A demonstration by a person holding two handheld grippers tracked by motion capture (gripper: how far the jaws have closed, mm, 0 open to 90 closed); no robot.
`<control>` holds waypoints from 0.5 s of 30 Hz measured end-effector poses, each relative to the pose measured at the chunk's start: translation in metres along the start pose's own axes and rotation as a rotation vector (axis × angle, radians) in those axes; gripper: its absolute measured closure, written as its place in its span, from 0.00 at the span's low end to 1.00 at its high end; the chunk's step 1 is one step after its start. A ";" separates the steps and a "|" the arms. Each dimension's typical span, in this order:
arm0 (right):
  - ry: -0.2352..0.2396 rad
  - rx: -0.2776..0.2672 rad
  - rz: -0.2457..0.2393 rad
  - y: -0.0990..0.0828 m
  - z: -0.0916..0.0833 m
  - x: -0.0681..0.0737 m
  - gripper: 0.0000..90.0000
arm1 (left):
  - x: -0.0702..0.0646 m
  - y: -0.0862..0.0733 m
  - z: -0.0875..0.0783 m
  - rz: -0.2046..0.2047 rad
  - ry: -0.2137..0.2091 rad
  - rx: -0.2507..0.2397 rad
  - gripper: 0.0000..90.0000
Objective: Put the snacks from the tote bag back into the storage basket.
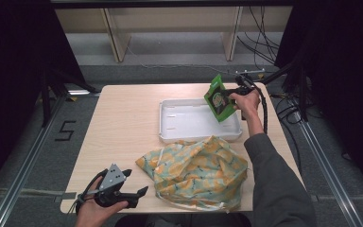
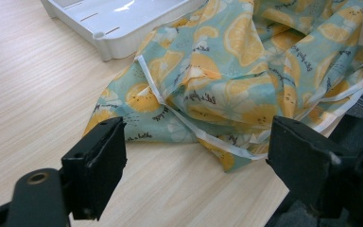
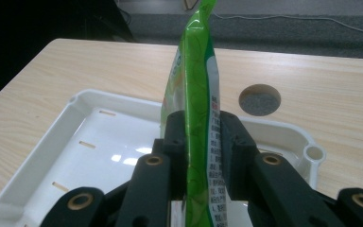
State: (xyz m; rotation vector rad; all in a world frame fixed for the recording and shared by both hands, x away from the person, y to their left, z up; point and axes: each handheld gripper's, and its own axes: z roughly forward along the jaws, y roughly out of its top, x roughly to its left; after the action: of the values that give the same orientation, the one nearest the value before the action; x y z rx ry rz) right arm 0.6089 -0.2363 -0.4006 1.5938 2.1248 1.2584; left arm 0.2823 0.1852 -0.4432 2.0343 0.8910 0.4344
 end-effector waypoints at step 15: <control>-0.033 -0.023 0.025 0.001 0.012 -0.008 0.84 | -0.001 0.000 0.001 -0.009 -0.006 -0.010 0.22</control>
State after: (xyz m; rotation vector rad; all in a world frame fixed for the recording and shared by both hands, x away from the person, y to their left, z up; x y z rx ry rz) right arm 0.6204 -0.2374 -0.4096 1.6253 2.0697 1.2512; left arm 0.2823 0.1844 -0.4437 2.0206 0.8920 0.4271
